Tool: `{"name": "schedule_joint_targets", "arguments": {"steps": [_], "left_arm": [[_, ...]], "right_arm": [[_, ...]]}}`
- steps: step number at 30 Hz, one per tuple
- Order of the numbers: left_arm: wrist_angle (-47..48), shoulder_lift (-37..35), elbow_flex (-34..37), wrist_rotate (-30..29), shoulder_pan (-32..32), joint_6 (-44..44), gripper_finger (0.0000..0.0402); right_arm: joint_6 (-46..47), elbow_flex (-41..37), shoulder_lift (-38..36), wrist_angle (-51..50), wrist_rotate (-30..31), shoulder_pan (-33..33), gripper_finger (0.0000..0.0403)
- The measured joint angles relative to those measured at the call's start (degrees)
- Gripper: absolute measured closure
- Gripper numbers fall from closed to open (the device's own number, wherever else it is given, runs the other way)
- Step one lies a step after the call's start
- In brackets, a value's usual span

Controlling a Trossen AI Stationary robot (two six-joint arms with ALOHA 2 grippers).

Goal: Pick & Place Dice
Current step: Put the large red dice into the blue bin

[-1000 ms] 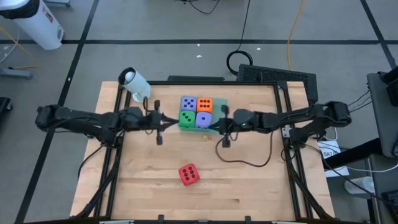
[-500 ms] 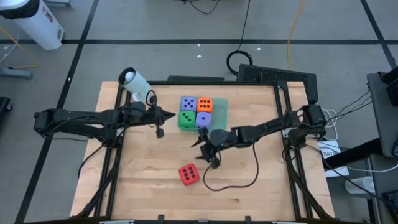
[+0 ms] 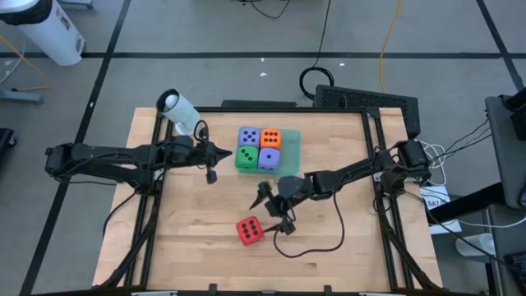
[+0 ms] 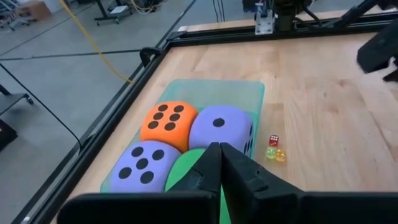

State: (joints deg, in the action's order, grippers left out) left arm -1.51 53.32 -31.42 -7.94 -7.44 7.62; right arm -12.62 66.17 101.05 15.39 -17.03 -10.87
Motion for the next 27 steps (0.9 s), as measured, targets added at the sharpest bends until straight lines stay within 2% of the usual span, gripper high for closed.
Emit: {"name": "schedule_joint_targets", "arguments": {"steps": [4, 10, 16, 22, 27], "left_arm": [[0.02, 0.00, 0.00, -0.01, -0.04, 0.00, 0.0385], [-0.10, 0.00, 0.41, -0.05, -0.04, -0.21, 0.0398], [-0.03, 0.00, 1.09, -1.39, -0.04, -0.26, 0.0380], [-0.69, 0.00, 1.11, -1.56, -0.04, 1.27, 0.0379], [0.27, 0.00, 1.11, -1.21, -0.04, -0.20, 0.0378]], "right_arm": [[0.36, 0.00, 2.40, 1.88, 2.16, -0.02, 0.0003], [3.15, 0.04, 5.92, 3.80, 1.93, -0.01, 0.0003], [6.23, 0.02, 6.60, 8.04, 2.27, -0.64, 0.0003], [6.24, -0.02, 6.67, 9.04, 5.99, -1.57, 0.0003], [8.73, 0.05, 8.32, 11.96, 5.23, -1.60, 0.0003]]}}
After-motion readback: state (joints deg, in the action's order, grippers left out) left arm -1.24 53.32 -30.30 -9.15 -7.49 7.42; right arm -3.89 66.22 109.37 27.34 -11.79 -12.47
